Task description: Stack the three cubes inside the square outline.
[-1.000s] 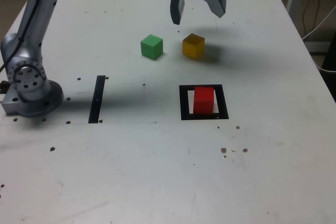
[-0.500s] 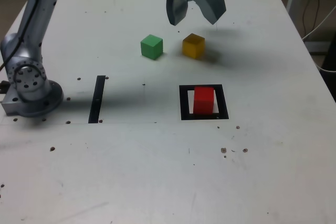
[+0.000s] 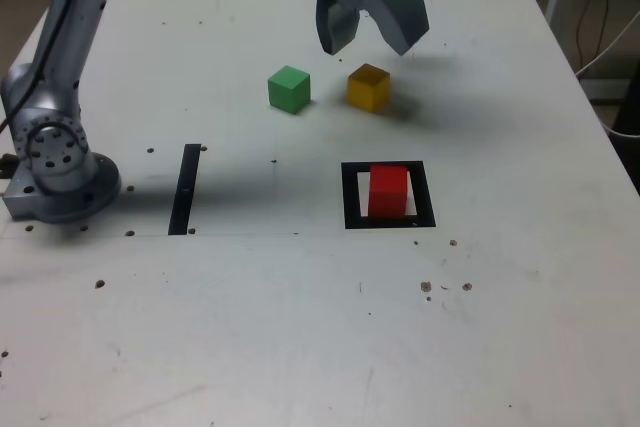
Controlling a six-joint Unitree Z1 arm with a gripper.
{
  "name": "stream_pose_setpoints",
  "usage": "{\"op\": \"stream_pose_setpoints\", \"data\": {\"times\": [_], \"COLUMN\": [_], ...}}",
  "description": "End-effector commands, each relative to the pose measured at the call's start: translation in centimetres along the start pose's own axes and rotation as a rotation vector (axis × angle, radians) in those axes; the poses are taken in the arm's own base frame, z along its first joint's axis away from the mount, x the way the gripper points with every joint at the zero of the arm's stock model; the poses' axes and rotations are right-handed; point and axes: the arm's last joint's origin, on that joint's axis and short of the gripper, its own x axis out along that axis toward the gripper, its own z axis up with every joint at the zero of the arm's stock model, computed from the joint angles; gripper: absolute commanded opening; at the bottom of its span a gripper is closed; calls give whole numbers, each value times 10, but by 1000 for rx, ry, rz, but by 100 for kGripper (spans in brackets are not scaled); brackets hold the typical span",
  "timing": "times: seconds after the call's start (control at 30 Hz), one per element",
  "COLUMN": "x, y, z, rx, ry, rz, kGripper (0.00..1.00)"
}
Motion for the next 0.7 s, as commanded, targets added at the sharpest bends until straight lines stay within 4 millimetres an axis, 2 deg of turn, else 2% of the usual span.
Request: {"op": "stream_pose_setpoints", "data": {"times": [0.0,0.37,0.67], "x": [4,34,45], "y": [0,2,-3], "z": [2,12,21], "rx": [0,-5,-13], "ry": [2,21,41], "rz": [4,-9,5], "kGripper": [97,97,94]}}
